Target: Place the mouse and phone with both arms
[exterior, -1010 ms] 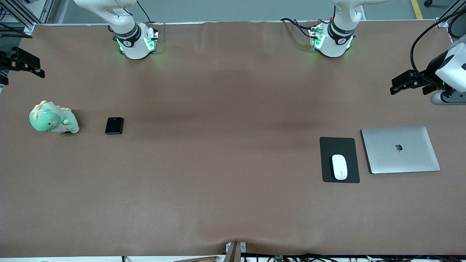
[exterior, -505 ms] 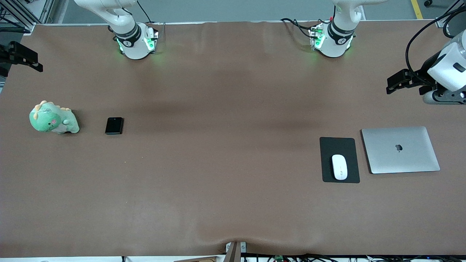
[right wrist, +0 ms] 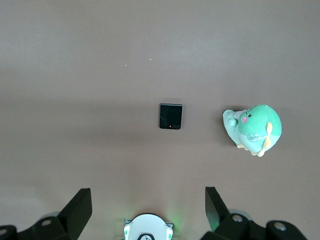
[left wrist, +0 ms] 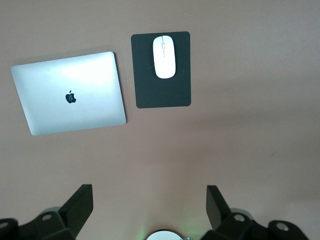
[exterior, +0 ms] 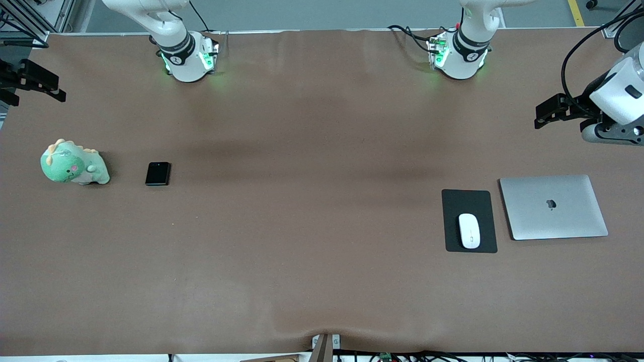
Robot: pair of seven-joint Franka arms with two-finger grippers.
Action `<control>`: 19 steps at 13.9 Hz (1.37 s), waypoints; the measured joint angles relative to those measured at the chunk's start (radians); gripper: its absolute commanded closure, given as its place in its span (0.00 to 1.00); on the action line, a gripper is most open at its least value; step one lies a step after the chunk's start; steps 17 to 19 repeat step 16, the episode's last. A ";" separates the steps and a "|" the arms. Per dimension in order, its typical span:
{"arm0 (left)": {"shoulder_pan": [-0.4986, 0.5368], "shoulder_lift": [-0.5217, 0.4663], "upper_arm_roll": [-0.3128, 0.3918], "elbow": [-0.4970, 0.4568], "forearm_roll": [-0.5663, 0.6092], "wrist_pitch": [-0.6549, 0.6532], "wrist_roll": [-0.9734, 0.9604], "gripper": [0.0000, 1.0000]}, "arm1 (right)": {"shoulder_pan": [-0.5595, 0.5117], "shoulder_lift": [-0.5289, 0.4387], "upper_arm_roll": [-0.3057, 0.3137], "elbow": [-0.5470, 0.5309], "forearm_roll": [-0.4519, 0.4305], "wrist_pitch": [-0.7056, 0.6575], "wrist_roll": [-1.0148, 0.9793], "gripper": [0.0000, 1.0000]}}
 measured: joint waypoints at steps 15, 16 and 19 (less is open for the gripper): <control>-0.002 0.001 -0.026 -0.002 0.000 0.000 0.000 0.00 | 0.008 -0.001 -0.002 -0.006 0.031 0.026 0.003 0.00; -0.001 0.001 -0.026 -0.002 0.000 0.000 0.000 0.00 | 0.008 -0.001 -0.003 -0.006 0.031 0.026 0.003 0.00; -0.001 0.001 -0.026 -0.002 0.000 0.000 0.000 0.00 | 0.008 -0.001 -0.003 -0.006 0.031 0.026 0.003 0.00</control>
